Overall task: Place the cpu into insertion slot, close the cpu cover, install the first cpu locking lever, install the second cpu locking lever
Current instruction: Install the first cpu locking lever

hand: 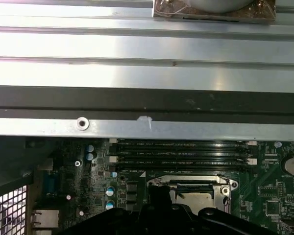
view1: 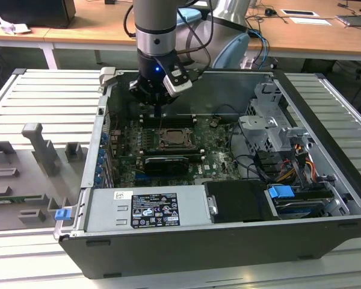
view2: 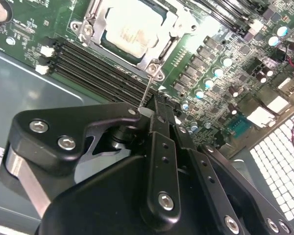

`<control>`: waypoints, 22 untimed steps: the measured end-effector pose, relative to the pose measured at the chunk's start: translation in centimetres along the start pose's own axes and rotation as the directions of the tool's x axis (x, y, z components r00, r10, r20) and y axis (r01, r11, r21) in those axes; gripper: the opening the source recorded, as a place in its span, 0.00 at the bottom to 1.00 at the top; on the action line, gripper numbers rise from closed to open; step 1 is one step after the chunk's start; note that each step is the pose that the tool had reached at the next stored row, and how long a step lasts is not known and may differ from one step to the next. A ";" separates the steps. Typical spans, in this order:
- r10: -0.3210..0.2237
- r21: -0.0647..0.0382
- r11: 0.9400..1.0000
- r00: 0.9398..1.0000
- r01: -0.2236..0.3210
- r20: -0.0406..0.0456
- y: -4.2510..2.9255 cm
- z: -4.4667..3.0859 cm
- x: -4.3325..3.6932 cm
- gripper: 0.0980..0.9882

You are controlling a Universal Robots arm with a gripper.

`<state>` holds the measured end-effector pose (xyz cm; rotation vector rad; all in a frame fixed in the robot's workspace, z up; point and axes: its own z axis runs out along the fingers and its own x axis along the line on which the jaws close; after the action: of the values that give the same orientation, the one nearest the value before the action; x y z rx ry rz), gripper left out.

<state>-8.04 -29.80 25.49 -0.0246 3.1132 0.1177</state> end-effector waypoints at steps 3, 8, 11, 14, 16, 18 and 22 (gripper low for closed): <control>0.000 0.000 1.000 1.000 0.000 0.000 -0.01 0.03 -0.45 0.01; 0.000 0.000 1.000 1.000 0.000 0.000 -0.02 0.08 -1.11 0.01; 0.000 0.000 1.000 1.000 0.000 0.000 -0.03 0.11 -1.43 0.01; 0.000 -0.004 1.000 1.000 0.000 0.000 -0.04 0.18 -1.56 0.01; 0.001 -0.032 0.999 1.000 -0.001 0.001 -0.04 0.23 -1.57 0.01; 0.001 -0.056 0.998 1.000 -0.001 0.001 -0.05 0.30 -1.57 0.01; 0.002 -0.076 0.997 1.000 -0.002 0.002 -0.09 0.54 -1.57 0.01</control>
<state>-6.46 -29.83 24.99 -0.0231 3.1055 0.2361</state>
